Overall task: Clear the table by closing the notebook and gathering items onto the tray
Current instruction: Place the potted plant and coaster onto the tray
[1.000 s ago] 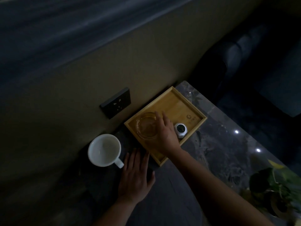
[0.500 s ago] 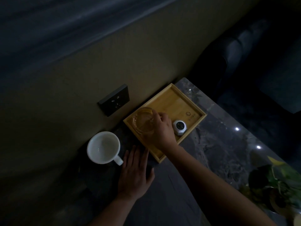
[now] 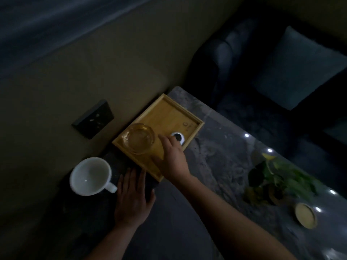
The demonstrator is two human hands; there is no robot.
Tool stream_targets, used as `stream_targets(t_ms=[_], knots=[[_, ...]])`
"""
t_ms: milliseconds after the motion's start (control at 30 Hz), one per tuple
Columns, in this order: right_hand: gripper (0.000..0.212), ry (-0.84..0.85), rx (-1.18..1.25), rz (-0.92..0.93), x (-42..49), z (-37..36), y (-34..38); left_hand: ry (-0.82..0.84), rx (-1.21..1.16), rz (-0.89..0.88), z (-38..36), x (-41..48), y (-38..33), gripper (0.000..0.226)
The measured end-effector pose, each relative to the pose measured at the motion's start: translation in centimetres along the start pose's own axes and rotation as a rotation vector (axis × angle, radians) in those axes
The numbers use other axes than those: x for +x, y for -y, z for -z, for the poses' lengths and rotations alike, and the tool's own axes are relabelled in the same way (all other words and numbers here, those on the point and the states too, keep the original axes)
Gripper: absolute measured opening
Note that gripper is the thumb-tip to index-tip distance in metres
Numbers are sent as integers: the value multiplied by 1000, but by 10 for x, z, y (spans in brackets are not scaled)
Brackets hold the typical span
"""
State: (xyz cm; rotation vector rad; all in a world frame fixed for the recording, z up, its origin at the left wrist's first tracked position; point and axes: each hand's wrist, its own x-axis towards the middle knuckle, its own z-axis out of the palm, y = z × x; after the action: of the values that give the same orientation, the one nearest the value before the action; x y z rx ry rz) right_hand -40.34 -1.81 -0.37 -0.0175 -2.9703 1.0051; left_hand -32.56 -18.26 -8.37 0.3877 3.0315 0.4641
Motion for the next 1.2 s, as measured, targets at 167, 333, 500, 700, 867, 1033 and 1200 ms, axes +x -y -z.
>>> stream_targets(t_ms=[167,333,500,700,867,1033,1200], knots=[[53,-96,42,-143,-70,31,-29,-39,-13,-11,-6,0,-1,70],[33,-180,24,-314,-148,62,-72,-141,-48,-59,-8,-3,10,65],[25,-308,-1,-562,-222,105,-124,-210,-118,-148,-8,-31,-27,50],[30,-364,-39,-762,-274,157,-178,-8,-150,-384,1,-34,-127,48],[56,-313,-104,-857,-284,183,-215,202,-351,-345,-3,-19,-216,55],[79,-283,-135,-928,-275,200,-250,387,-545,-111,-19,2,-289,88],[89,-247,-92,-1016,-263,209,-279,419,-576,-15,-39,21,-326,92]])
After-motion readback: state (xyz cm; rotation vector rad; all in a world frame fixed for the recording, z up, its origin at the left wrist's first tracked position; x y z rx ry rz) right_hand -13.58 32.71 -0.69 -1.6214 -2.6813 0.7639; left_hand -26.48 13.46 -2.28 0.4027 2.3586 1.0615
